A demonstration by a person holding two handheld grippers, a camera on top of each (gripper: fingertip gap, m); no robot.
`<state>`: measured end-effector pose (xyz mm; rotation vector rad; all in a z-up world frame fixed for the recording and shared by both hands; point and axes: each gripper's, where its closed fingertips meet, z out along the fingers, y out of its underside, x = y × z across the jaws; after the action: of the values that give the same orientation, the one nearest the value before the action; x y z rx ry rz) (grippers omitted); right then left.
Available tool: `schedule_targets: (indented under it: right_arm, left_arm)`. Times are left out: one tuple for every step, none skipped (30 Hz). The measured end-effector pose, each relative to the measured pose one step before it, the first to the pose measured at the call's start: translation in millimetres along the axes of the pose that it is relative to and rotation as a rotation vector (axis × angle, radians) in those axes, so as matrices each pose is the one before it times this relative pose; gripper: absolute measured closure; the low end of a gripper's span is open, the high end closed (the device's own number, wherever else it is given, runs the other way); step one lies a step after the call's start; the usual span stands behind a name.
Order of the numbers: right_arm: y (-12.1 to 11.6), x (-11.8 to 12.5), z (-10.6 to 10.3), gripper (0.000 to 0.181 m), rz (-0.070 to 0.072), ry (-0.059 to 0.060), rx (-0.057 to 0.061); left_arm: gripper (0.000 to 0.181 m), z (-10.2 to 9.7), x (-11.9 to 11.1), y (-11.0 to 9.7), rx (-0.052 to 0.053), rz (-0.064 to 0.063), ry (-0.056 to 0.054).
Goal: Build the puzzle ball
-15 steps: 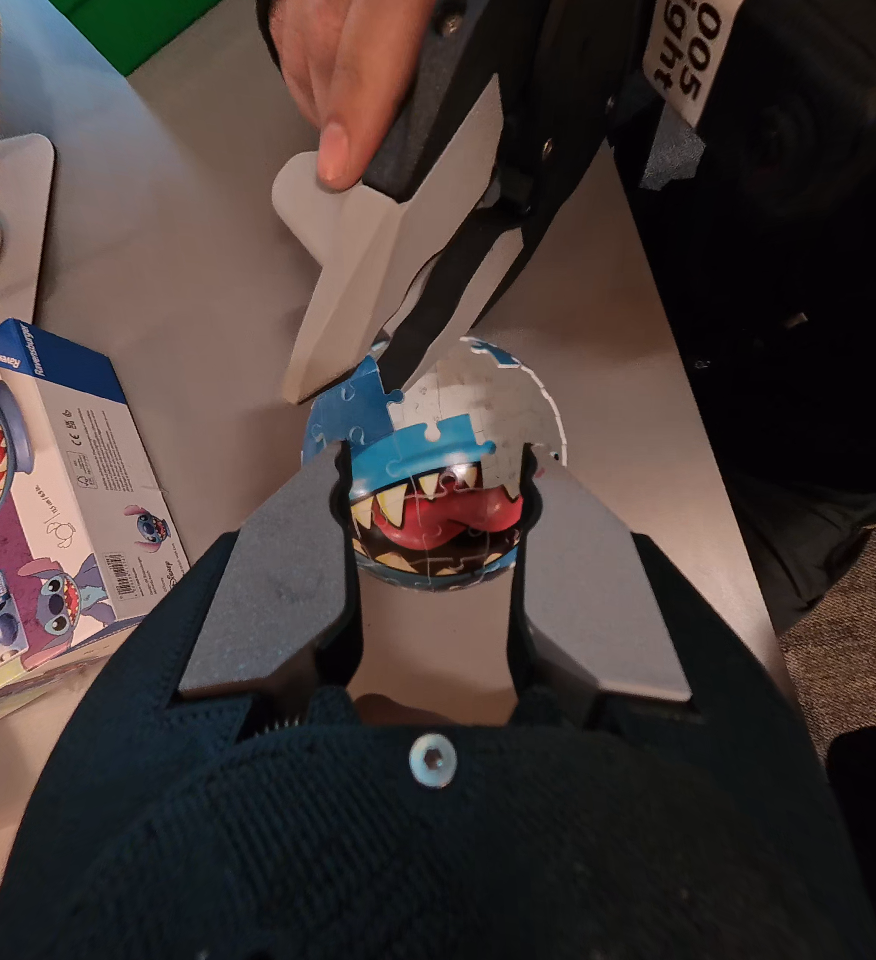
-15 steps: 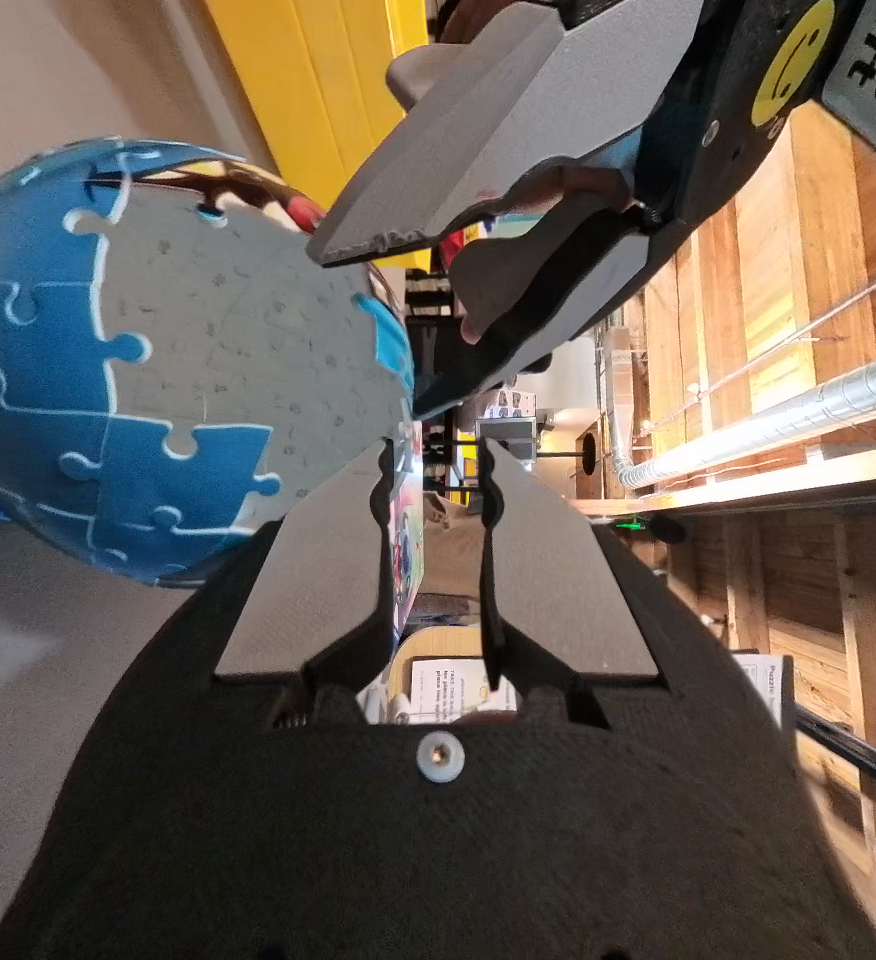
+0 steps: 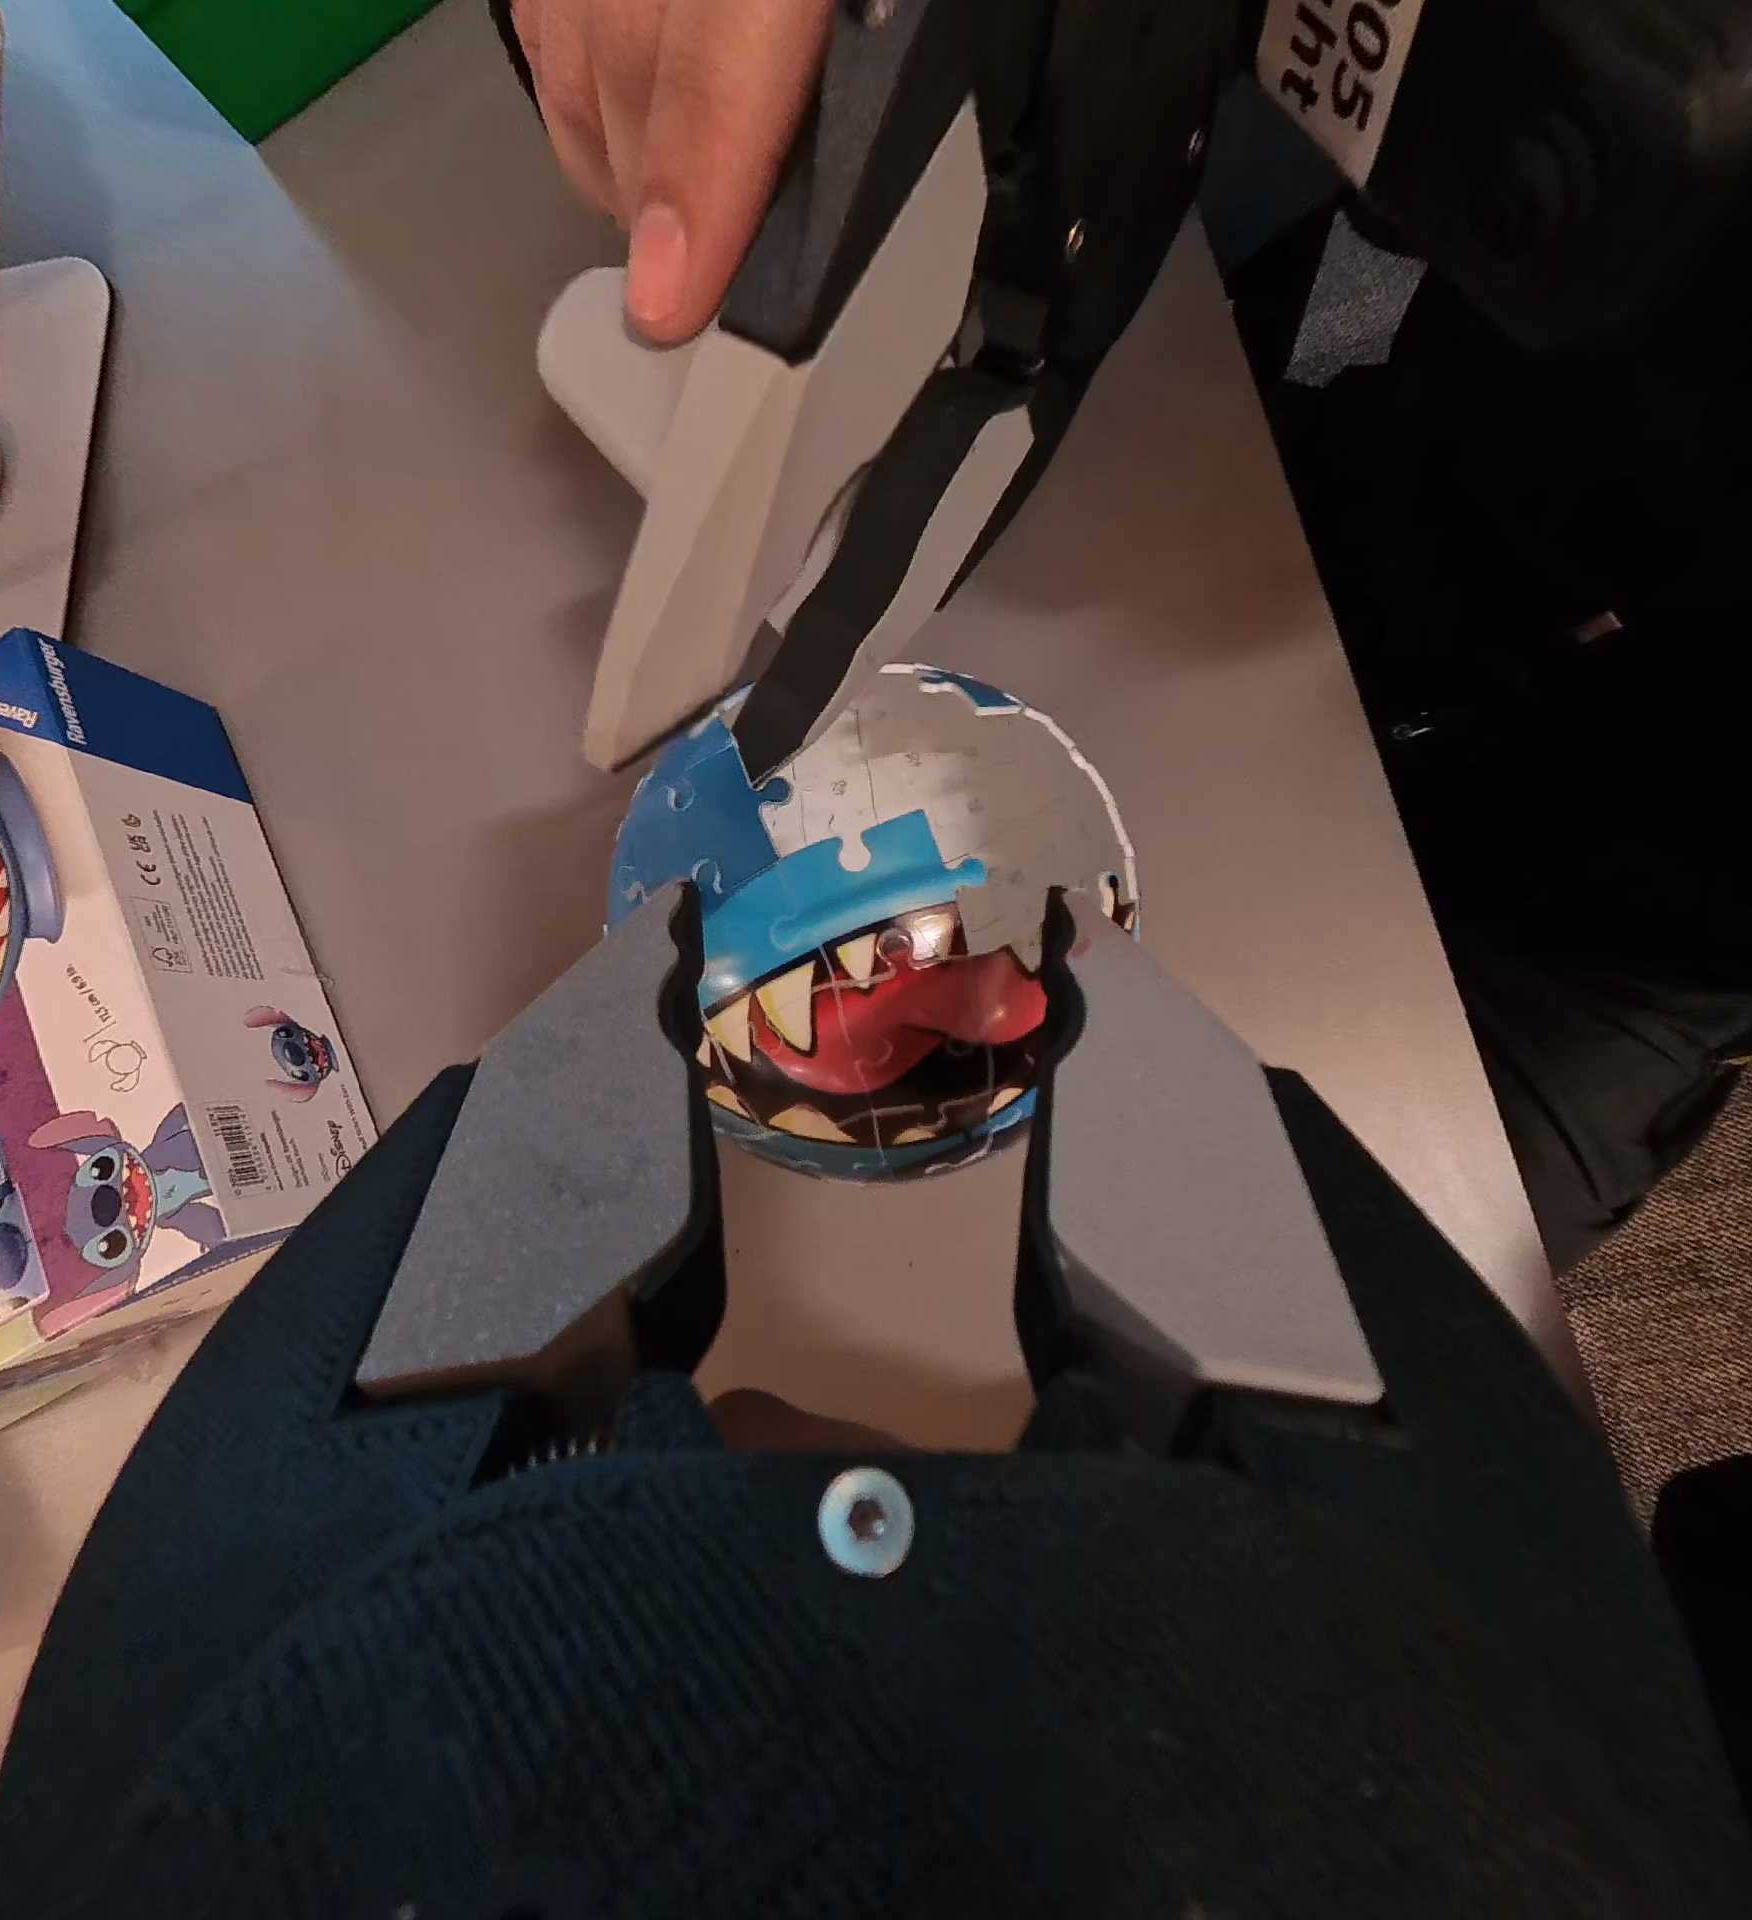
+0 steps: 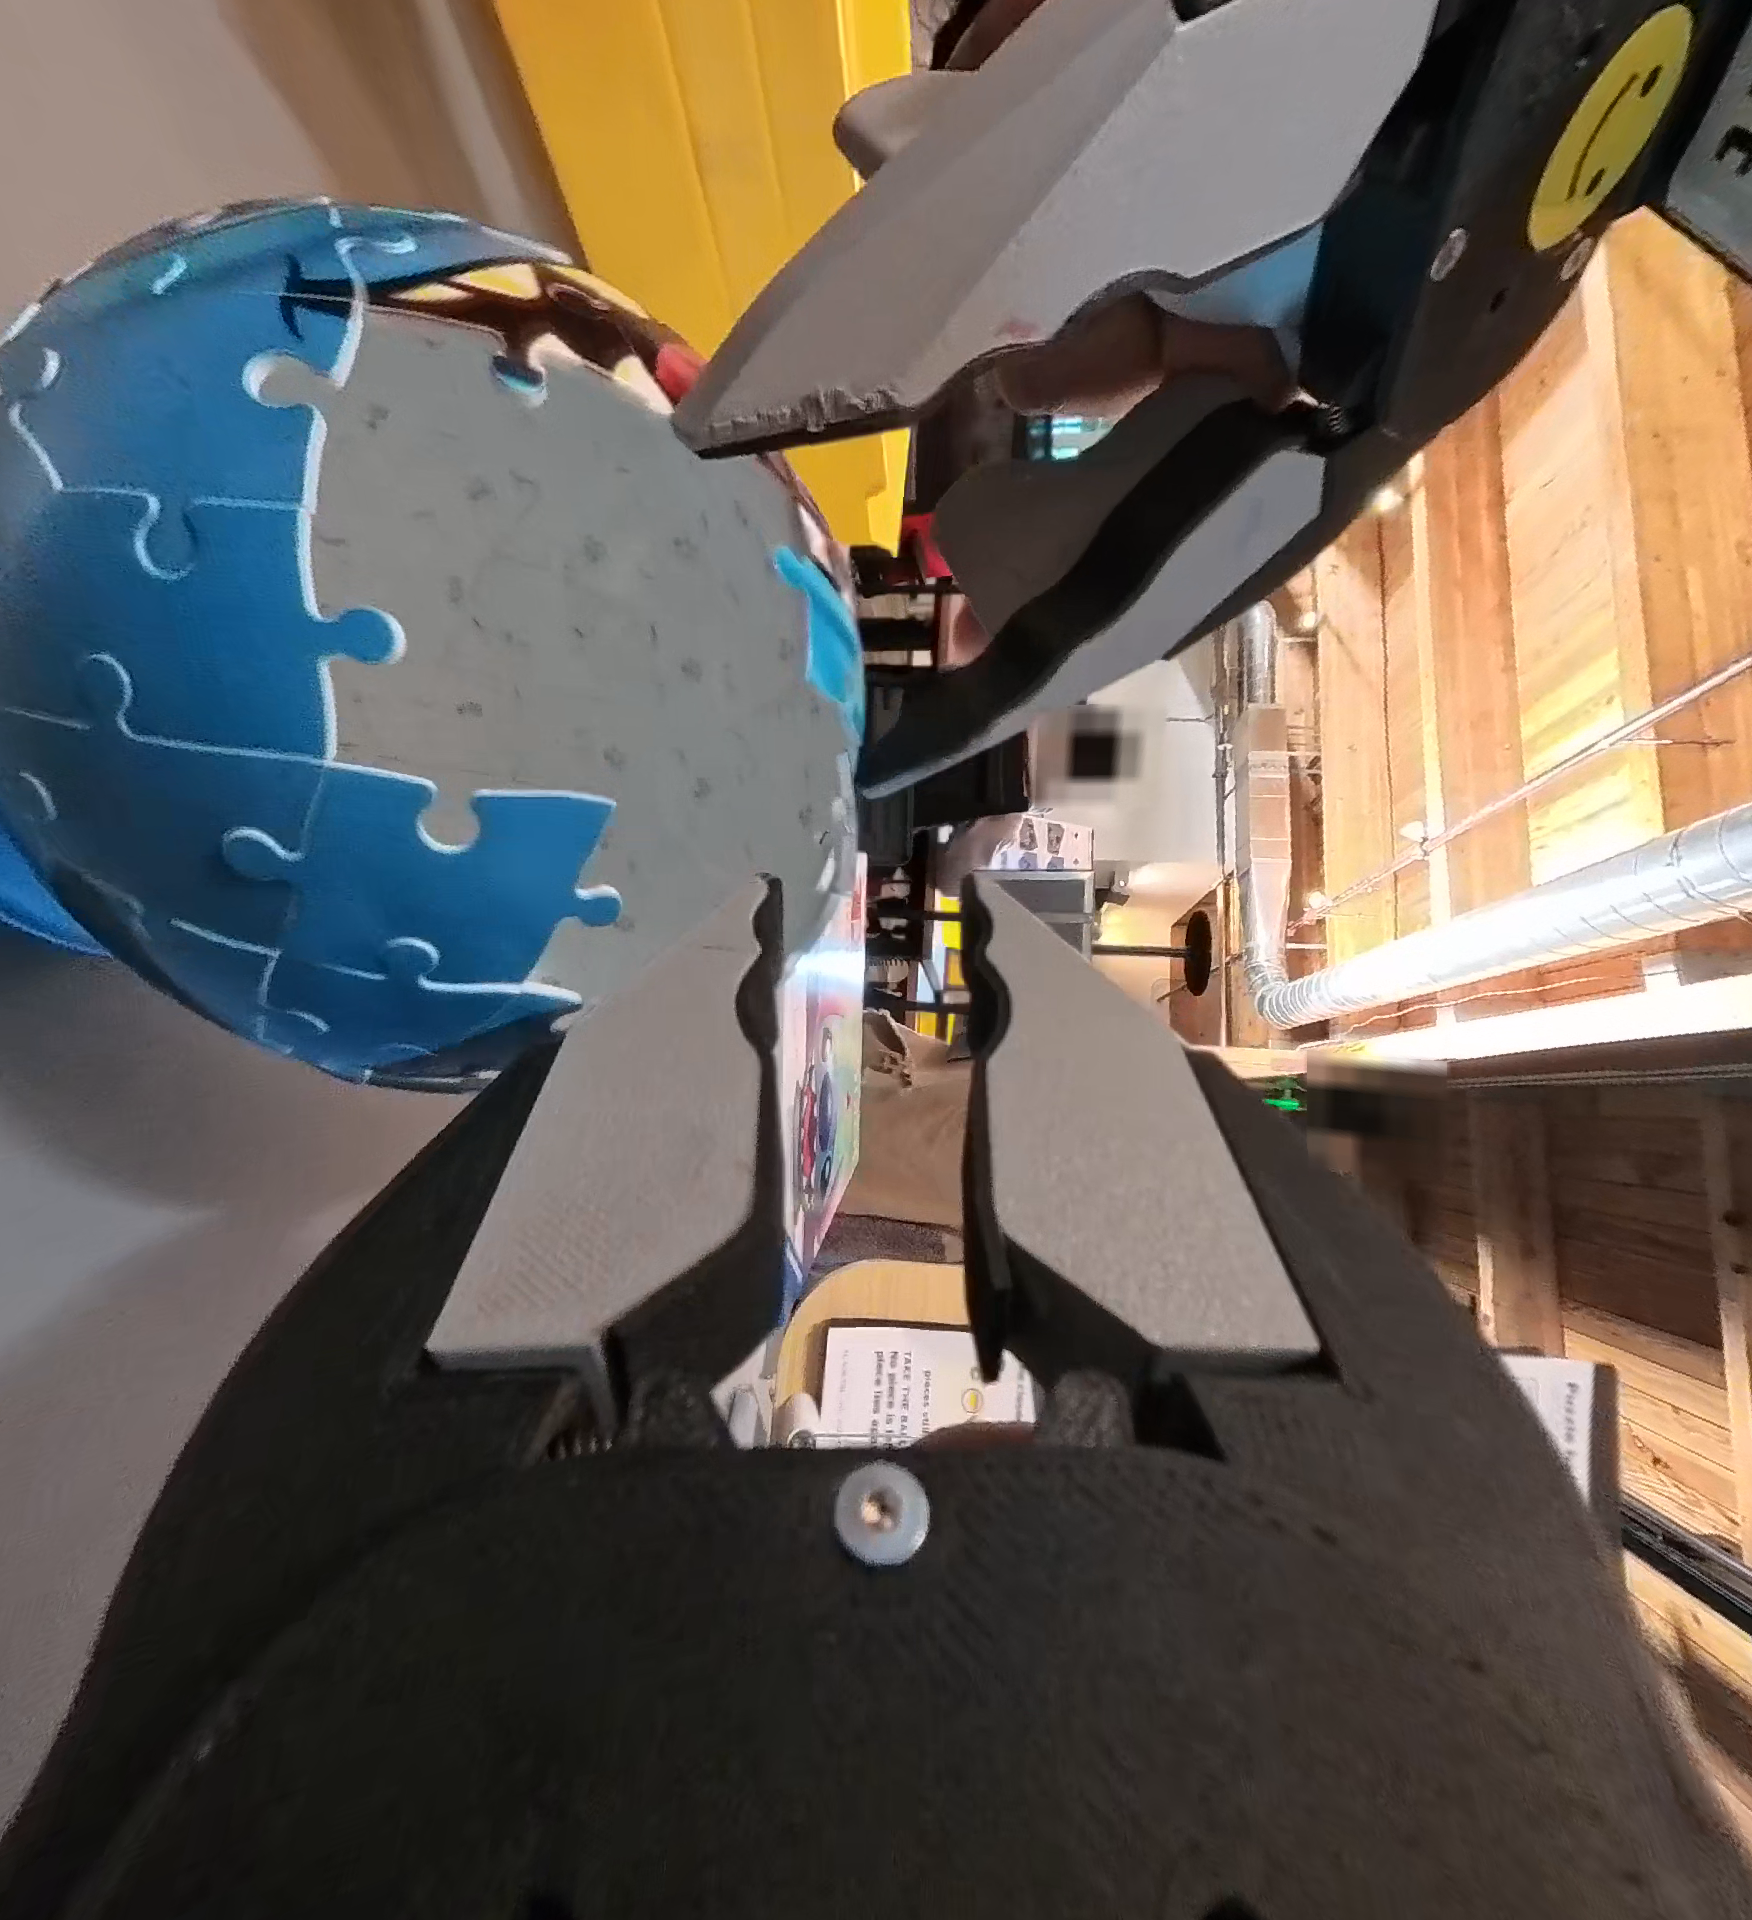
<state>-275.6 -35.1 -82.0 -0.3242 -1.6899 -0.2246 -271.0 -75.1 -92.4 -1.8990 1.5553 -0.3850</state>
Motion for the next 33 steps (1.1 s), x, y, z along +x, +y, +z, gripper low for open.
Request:
schedule_targets:
  right_arm:
    - [0.04,-3.04,1.17,0.156,0.0004,-0.0165,-0.0043]
    - [0.31,-2.44,1.34,0.161,0.0039,-0.0116,-0.0056]
    - [0.14,-1.08,1.17,0.164,0.0019,-0.0041,-0.0036]
    - [0.36,-0.88,0.98,0.168,-0.0002,-0.0043,-0.0032]
    - [0.37,-0.73,0.87,0.17,0.0029,-0.0052,-0.0034]
    - [0.16,-0.46,0.61,0.172,0.0047,-0.004,-0.0019]
    - [0.16,-0.21,0.3,0.172,-0.0003,-0.0021,-0.0006]
    - [0.03,0.1,-0.05,0.173,-0.0039,0.0003,-0.0008]
    - [-0.04,0.19,0.03,0.173,-0.0009,0.0016,-0.0015]
    - [0.01,0.26,0.11,0.174,0.0023,0.0021,-0.0015]
    - [0.08,0.29,0.12,0.175,0.0038,0.0016,-0.0014]
    - [0.31,0.17,0.39,0.176,0.0038,0.0009,-0.0044]
    - [0.34,0.3,0.47,0.176,-0.0027,0.0027,-0.0063]
    - [-0.29,0.16,0.43,0.178,-0.012,0.0053,-0.0052]
    - [-0.58,0.08,0.35,0.178,-0.015,0.007,-0.003]
    - [-0.87,0.23,0.19,0.178,-0.0094,0.0061,-0.0017]
    - [-0.56,0.25,0.06,0.178,-0.0036,0.0028,-0.0008]
    - [-0.46,0.31,-0.08,0.178,-0.0006,0.0005,-0.0006]
    - [-0.53,0.28,-0.15,0.179,0.0031,0.0002,0.0011]
    - [-0.55,0.29,-0.17,0.179,0.0046,-0.0003,0.0022]
    - [-0.42,0.06,-0.07,0.179,0.0034,-0.0021,0.0007]
    - [-0.36,0.36,-0.13,0.179,0.0049,-0.0035,-0.0001]
    - [-0.13,0.67,0.0,0.181,0.0061,-0.0037,0.0008]
    - [0.25,0.59,0.34,0.181,0.0075,-0.0077,0.0004]
    - [0.14,-0.01,0.42,0.181,0.0159,-0.0115,0.0021]
    - [-0.24,0.09,0.4,0.181,0.0141,-0.0049,0.0063]
    - [0.0,0.03,0.35,0.181,0.0023,0.0032,0.0058]
    - [0.0,-0.33,-0.12,0.181,-0.0134,0.0094,0.0017]
    - [-0.16,0.0,-0.56,0.181,-0.0278,0.0151,-0.0022]
    - [-0.34,-0.17,-0.27,0.181,-0.0261,0.0149,-0.0027]
    - [-0.02,0.02,0.22,0.181,-0.008,0.0097,0.0004]
    - [-0.05,0.1,0.27,0.181,0.0103,0.0009,0.0049]
    - [-0.24,-0.33,-0.03,0.181,0.016,-0.0068,0.0078]
  left_arm:
    - [0.118,0.12,0.06,-0.15,0.0005,-0.0005,0.0007]
    - [0.118,0.36,0.08,-0.11,0.0,-0.0002,0.0004]
    - [0.117,0.3,0.03,0.21,-0.0018,0.0,0.0]
    - [0.117,0.15,-0.03,-0.22,0.0005,0.0009,-0.0002]
    - [0.117,0.22,0.02,-0.14,0.0004,0.0004,-0.0001]
    - [0.117,0.2,-0.15,-0.08,0.0004,0.0007,-0.0004]
    - [0.117,0.08,-0.1,-0.02,-0.0005,-0.0001,0.0004]
    - [0.117,0.11,0.02,-0.17,0.0011,0.0,0.0008]
    - [0.117,0.06,-0.2,-0.03,0.0001,0.0,-0.0001]
    - [0.117,-0.05,-0.07,0.12,-0.0003,-0.0001,0.0003]
    - [0.116,0.07,-0.14,-0.04,0.0001,0.0001,0.0004]
    - [0.117,0.13,-0.25,-0.16,0.0005,0.0007,-0.0009]
    - [0.117,0.01,0.07,-0.2,0.0004,0.0001,0.0005]
    - [0.117,0.15,0.05,0.21,-0.0017,0.0009,0.0002]
    - [0.117,0.08,-0.05,0.05,-0.0004,0.0011,-0.0008]
    - [0.117,-0.04,0.11,-0.17,0.0013,-0.0007,0.0007]
    - [0.117,-0.1,0.0,-0.22,0.0011,-0.001,0.0006]
    - [0.117,-0.14,0.2,-0.04,0.0,0.0007,0.0005]
    - [0.117,-0.23,0.29,-0.04,0.0011,0.0015,0.0006]
    - [0.117,-0.22,-0.11,-0.08,0.0007,-0.0002,-0.0003]
    - [0.117,-0.1,-0.15,0.22,-0.0006,-0.0012,0.0001]
    - [0.117,-0.02,-0.07,0.0,0.0005,0.0,-0.0004]
    - [0.117,0.15,-0.32,-0.19,0.0013,-0.0006,-0.0012]
    - [0.117,0.03,-0.1,0.16,-0.0007,-0.0002,-0.0009]
    - [0.116,-0.01,-0.32,0.29,-0.0012,-0.0011,-0.0014]
    - [0.116,-0.02,-0.14,0.01,0.001,-0.0008,-0.0004]
    - [0.116,0.02,-0.12,0.01,0.0003,-0.0008,0.0003]
    - [0.116,0.33,0.12,0.12,-0.0007,0.0001,0.0008]
    - [0.116,0.21,0.34,-0.39,0.0017,0.0007,0.0018]
    - [0.116,0.24,0.15,-0.09,-0.0006,-0.0002,0.001]
    - [0.116,-0.02,-0.13,0.16,-0.0001,0.0004,-0.0013]
    - [0.116,-0.08,-0.2,0.13,0.0001,-0.0005,-0.0006]
    - [0.116,-0.12,0.04,-0.22,0.0017,-0.0016,0.0008]
